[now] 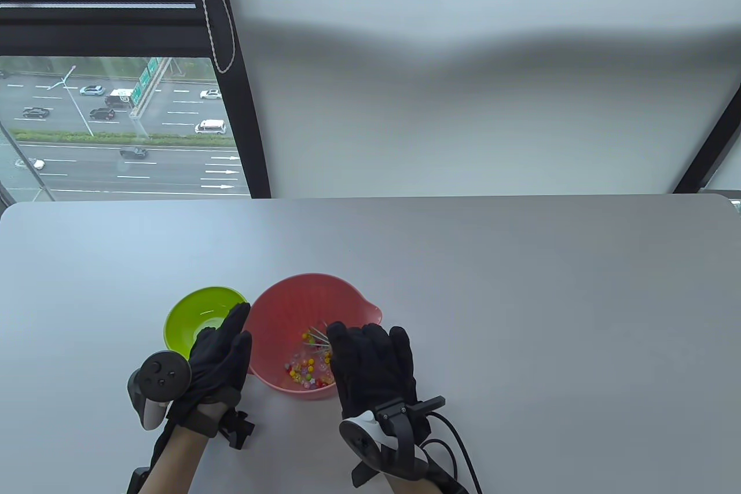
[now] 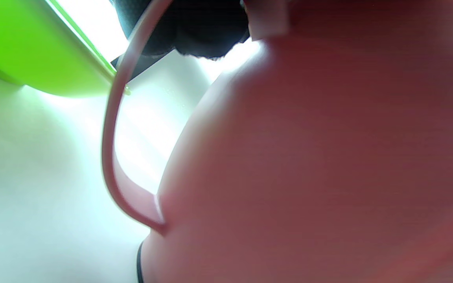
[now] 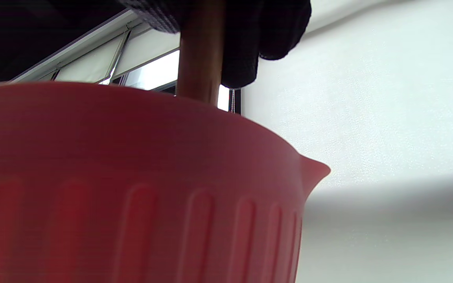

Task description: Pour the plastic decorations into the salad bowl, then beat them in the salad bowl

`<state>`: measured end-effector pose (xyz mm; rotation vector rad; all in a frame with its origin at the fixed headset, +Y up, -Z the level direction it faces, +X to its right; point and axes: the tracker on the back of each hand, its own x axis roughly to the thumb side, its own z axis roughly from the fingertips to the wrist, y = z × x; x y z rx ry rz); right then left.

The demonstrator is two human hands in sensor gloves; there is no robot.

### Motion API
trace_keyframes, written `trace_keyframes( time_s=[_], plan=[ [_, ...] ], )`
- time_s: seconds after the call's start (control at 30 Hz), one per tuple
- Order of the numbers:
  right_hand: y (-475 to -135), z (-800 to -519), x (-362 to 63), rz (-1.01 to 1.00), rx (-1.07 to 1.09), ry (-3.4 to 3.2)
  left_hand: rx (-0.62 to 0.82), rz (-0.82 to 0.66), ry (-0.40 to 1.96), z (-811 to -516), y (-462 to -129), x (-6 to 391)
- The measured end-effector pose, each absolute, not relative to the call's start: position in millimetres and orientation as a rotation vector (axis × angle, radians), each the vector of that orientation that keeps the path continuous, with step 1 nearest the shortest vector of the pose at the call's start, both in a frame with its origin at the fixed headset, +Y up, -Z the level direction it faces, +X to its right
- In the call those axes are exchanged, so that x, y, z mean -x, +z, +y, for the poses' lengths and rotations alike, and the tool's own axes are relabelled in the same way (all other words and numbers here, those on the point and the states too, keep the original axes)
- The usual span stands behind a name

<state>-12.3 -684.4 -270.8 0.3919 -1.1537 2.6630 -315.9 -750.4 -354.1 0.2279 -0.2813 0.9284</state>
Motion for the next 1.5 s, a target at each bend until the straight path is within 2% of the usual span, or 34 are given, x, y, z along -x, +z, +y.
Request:
trace_keyframes(
  time_s=[0.33, 0.57, 0.7, 0.83, 0.87, 0.9, 0.97, 1.03, 1.07, 1.23, 1.3, 1.33, 1.43, 1.5],
  plan=[
    [-272, -678, -1, -1.101, -0.321, 2.561, -0.228, -0.282, 0.929, -750, -354, 316],
    [-280, -686, -9, -0.825, -0.215, 2.338, -0.228, -0.282, 0.929, -750, -354, 316],
    [-276, -677, -31, -1.007, -0.128, 2.244, -0.228, -0.282, 0.929, -750, -354, 316],
    [-278, -676, -37, -1.020, -0.136, 2.263, -0.228, -0.281, 0.929, -751, -354, 316],
    [-278, -674, -33, -1.124, -0.181, 2.405, -0.228, -0.281, 0.929, -751, -354, 316],
    [-275, -672, -30, -1.368, -0.151, 2.679, -0.228, -0.282, 0.930, -750, -354, 316],
    [-272, -670, -30, -1.547, -0.154, 2.731, -0.230, -0.281, 0.927, -751, -354, 316],
    [-274, -672, -32, -1.258, -0.186, 2.535, -0.226, -0.282, 0.929, -751, -354, 316],
    [-275, -672, -33, -1.185, -0.179, 2.453, -0.228, -0.281, 0.928, -751, -354, 316],
    [-274, -670, -37, -1.206, -0.166, 2.423, -0.228, -0.282, 0.929, -751, -354, 316],
    [-276, -669, -35, -1.282, -0.113, 2.566, -0.228, -0.282, 0.930, -751, -354, 316],
    [-274, -668, -40, -1.382, -0.098, 2.602, -0.224, -0.281, 0.934, -750, -354, 316],
    [-270, -662, -49, -1.269, -0.076, 2.362, -0.224, -0.279, 0.908, -749, -354, 317],
    [-267, -653, -59, -1.273, -0.013, 2.257, -0.226, -0.275, 0.923, -750, -354, 317]
  ],
)
